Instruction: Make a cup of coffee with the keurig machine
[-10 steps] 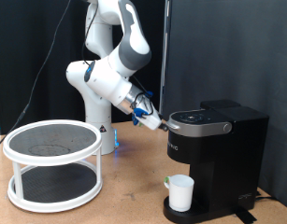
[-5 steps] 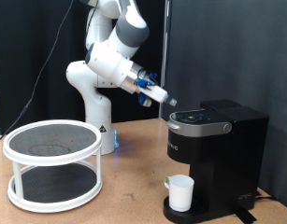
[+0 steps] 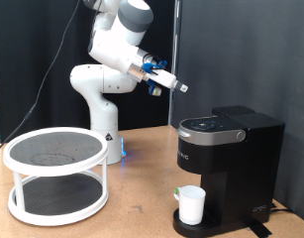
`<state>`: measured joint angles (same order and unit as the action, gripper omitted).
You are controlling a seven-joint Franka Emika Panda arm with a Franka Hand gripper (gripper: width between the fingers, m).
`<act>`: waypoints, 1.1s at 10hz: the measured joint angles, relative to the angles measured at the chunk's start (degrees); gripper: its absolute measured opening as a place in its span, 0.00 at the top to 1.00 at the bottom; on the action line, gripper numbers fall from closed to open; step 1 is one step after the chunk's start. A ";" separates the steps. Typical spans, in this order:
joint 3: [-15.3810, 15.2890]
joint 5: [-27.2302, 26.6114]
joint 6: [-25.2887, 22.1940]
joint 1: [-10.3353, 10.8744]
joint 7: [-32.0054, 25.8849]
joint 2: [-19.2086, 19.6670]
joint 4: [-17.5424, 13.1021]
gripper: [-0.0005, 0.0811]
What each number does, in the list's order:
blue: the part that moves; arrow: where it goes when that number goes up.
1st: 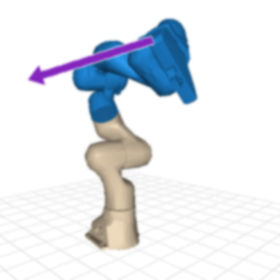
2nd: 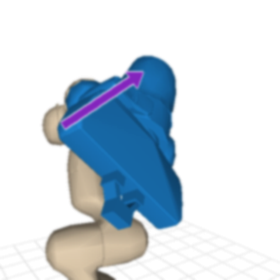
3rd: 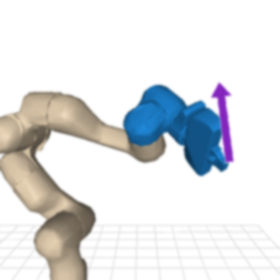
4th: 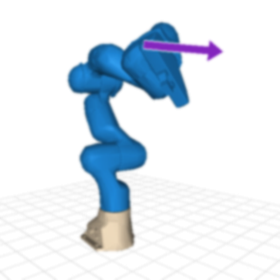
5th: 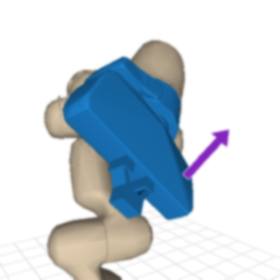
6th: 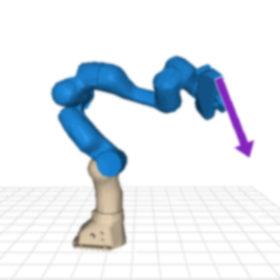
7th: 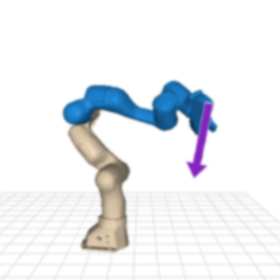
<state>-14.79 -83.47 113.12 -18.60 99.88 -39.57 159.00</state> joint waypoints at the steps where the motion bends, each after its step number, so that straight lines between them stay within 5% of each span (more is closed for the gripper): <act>1: -0.78 -0.52 1.54 0.00 -0.53 -0.12 -1.36 0.09; 3: -4.00 1.38 8.13 -0.22 -0.35 -0.41 -5.10 0.09; 6: -10.68 18.42 16.12 -3.46 0.81 -0.39 -11.42 0.09; 7: -12.25 24.13 16.20 -4.81 0.91 0.01 -13.68 0.09; 9: -12.60 26.14 14.43 -5.66 0.87 3.64 -18.00 0.09; 11: -13.25 27.39 15.85 -5.91 1.28 3.38 -17.80 0.09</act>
<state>-28.04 -56.09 128.97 -24.51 101.16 -36.18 141.20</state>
